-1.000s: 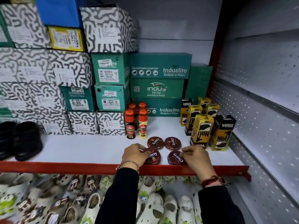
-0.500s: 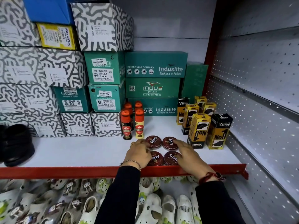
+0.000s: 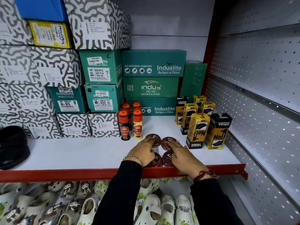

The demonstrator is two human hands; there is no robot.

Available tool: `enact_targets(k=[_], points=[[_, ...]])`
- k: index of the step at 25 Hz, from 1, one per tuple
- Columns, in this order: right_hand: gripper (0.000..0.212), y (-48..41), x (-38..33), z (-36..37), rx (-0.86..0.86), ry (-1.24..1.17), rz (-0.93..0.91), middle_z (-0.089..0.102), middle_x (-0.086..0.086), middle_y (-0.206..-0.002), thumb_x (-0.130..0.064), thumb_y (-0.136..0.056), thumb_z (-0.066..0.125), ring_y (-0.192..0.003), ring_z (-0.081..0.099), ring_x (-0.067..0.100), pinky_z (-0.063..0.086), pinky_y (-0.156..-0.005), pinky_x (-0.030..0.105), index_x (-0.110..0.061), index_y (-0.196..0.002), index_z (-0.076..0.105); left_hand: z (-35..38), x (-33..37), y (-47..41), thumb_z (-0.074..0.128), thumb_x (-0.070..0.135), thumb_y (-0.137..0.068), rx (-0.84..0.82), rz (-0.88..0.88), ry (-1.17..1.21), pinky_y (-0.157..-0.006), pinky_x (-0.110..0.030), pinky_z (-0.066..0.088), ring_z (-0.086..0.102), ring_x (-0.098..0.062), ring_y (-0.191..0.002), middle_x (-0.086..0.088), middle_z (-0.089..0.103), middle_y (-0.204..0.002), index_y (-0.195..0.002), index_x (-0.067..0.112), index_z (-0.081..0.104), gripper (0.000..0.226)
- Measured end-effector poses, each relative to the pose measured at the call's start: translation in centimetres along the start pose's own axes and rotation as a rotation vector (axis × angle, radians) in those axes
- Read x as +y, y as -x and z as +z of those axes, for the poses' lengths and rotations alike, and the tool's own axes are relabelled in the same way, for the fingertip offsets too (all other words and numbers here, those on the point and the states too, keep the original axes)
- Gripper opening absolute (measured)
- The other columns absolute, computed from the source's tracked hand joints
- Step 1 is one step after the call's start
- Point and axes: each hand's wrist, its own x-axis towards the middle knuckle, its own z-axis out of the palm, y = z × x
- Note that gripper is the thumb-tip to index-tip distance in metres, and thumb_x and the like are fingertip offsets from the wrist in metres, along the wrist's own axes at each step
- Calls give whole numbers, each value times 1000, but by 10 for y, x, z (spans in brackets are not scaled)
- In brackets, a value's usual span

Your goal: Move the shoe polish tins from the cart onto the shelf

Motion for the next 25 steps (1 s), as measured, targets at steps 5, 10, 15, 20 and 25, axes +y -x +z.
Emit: enact_targets(k=[5,10,15,20,25], points=[[66,2,4,-4,41,-18,-26,34,2,-161,-2,-86,42,-151,29,19,22,-125,40,-15,-151,39,-3,-6,12,53,10,-83,82,30,-12,-111,-34,44,53,-23,-130,-3,51,-145,-138,17,56,55],[57,5,6,-4,79,-26,-11,49,-3,-152,-3,-86,46,-140,47,17,35,-119,32,-21,-140,55,-8,-6,19,58,9,-83,111,50,9,-103,-30,50,60,-22,-119,-3,62,-132,-128,17,66,46],[54,7,10,-4,80,-62,-10,52,-4,-150,-2,-88,47,-141,46,14,32,-120,30,-21,-138,57,-5,1,20,59,6,-83,148,25,48,-107,-32,49,58,-21,-124,-4,61,-135,-127,15,67,46],[56,10,7,-6,79,-53,1,50,-4,-152,-1,-88,45,-142,45,15,32,-120,29,-21,-139,56,-2,6,22,59,7,-83,187,16,30,-108,-31,47,57,-21,-125,-5,60,-136,-128,15,67,46],[54,19,-4,-18,173,-91,-52,50,-2,-151,-2,-92,44,-132,54,14,36,-112,22,-22,-141,53,-8,11,28,58,7,-86,262,37,-6,-104,-33,51,59,-19,-121,-2,60,-134,-124,19,68,41]])
